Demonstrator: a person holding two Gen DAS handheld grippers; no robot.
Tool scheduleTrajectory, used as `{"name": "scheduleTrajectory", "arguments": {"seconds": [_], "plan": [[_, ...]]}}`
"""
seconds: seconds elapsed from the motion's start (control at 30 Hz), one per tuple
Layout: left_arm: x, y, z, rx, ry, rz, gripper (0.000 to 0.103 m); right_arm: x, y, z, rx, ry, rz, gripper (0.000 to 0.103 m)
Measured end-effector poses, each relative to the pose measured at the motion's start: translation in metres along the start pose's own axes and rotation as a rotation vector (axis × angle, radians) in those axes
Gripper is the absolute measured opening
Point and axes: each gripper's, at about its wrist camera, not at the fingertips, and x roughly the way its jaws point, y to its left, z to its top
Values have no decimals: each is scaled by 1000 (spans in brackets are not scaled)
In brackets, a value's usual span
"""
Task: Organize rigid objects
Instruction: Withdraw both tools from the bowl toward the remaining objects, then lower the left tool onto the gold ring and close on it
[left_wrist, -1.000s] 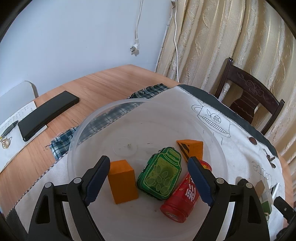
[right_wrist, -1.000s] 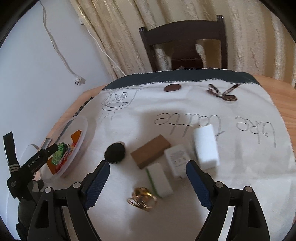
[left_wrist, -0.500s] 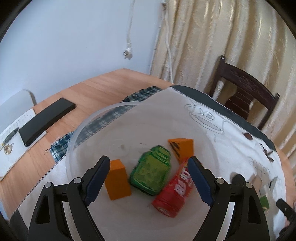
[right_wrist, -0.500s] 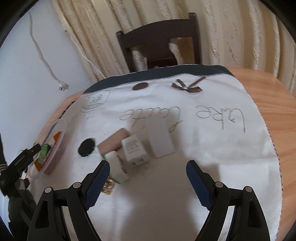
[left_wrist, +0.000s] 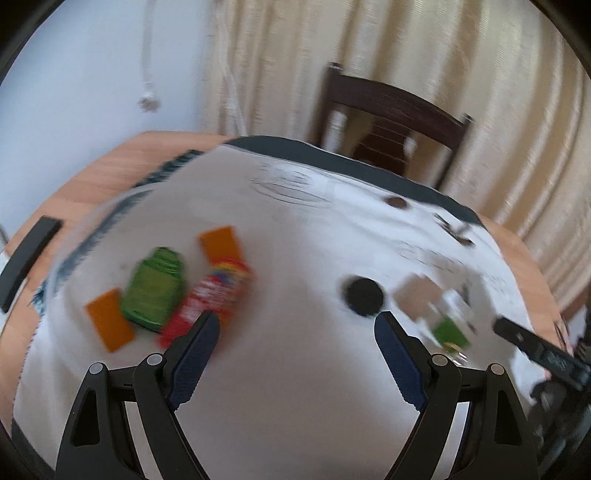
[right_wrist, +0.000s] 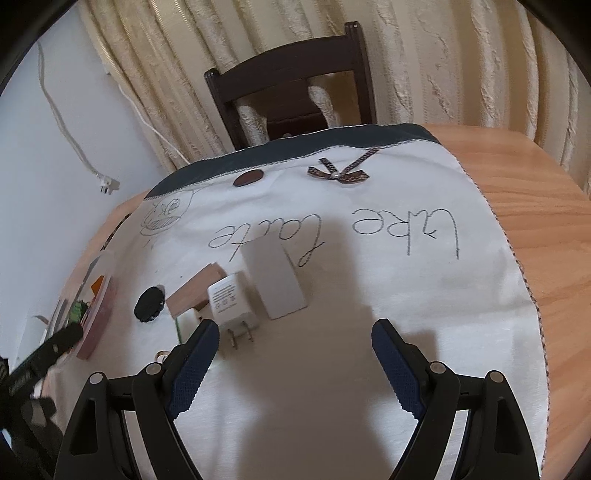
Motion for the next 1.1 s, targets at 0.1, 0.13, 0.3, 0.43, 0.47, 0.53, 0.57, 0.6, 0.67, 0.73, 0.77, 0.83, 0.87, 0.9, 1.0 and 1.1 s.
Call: {"name": "scheduleTrajectory", "arguments": {"seconds": [0.1, 0.13, 0.3, 0.43, 0.47, 0.53, 0.57, 0.6, 0.67, 0.73, 0.77, 0.83, 0.87, 0.9, 1.0, 1.1], "plan": [[2, -24, -4, 64, 28, -45, 87, 0, -4, -1, 12, -2, 6, 88], [2, -30, -6, 78, 36, -55, 87, -1, -5, -1, 15, -3, 9, 88], [8, -58, -13, 143, 80, -102, 87, -1, -8, -2, 24, -5, 25, 88], [15, -73, -16, 176, 113, -119, 87, 0, -10, -1, 31, -2, 33, 88], [17, -76, -17, 184, 122, -123, 87, -1, -10, -1, 32, -2, 34, 88], [22, -83, -19, 196, 137, -130, 87, -1, -11, -2, 34, -5, 35, 88], [24, -86, -20, 205, 146, -136, 87, -2, -10, -2, 34, -6, 35, 88], [26, -89, -20, 215, 155, -141, 87, -2, -10, -2, 34, -8, 35, 88], [29, -95, -22, 233, 168, -150, 87, -3, -11, -2, 35, -10, 36, 88], [33, -103, -23, 258, 181, -159, 87, -4, -10, -2, 37, -12, 39, 88], [34, -106, -23, 268, 184, -160, 87, -5, -10, -2, 37, -14, 40, 88], [37, -112, -24, 287, 189, -163, 86, -6, -11, -1, 40, -18, 43, 88], [39, -113, -24, 292, 192, -164, 85, -6, -11, -1, 40, -19, 44, 88], [42, -115, -24, 297, 197, -164, 83, -7, -12, -1, 41, -22, 46, 88], [51, -118, -26, 297, 230, -172, 71, -8, -12, -1, 44, -25, 52, 88], [56, -118, -28, 295, 244, -174, 66, -8, -12, -1, 43, -24, 55, 88]]}}
